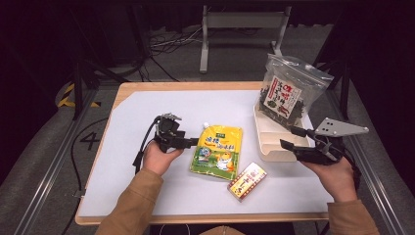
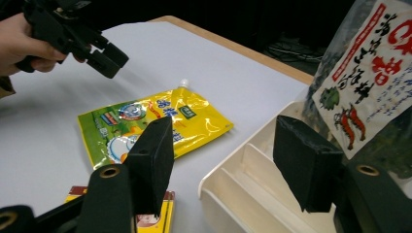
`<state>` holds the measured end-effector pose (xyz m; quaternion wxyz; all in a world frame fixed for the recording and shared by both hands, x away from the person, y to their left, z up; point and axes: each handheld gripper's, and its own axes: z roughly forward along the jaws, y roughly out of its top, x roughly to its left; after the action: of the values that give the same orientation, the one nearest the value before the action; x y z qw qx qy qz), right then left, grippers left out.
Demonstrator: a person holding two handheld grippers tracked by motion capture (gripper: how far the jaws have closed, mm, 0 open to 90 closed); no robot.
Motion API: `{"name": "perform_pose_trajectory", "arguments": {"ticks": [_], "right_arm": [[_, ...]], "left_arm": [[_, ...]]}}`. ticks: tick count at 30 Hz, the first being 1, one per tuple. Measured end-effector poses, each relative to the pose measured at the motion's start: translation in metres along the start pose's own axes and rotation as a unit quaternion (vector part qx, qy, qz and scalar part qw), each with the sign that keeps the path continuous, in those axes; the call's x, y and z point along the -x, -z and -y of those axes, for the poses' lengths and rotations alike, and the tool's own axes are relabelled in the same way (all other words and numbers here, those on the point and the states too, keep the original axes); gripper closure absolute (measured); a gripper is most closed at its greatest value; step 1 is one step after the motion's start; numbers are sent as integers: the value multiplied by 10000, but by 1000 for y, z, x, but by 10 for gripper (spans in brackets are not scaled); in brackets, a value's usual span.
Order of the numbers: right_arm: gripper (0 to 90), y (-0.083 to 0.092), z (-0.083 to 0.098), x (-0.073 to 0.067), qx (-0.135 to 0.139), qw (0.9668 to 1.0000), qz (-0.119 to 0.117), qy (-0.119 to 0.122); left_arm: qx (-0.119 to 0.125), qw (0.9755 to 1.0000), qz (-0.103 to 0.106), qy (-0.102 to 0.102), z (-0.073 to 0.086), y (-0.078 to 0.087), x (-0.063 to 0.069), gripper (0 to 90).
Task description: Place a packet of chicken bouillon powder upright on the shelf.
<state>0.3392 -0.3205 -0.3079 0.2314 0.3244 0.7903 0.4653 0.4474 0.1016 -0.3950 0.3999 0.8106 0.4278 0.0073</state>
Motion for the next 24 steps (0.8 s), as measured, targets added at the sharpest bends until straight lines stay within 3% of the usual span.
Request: {"name": "perform_pose_trajectory", "arguments": {"ticks": [12,19,24], "right_arm": [[393,3,1,-9,15,10000,37,42],[393,4,3,-12,-18,10000,60,75],[392,2,4,-15,-95,9998,94,117]], "left_arm": [[-149,9999,-47,67,-1,-22,2,300],[-336,9993,-135,-78,-1,-33,0,306],[-533,9984,-42,164,-1,-43,-4,295]]}}
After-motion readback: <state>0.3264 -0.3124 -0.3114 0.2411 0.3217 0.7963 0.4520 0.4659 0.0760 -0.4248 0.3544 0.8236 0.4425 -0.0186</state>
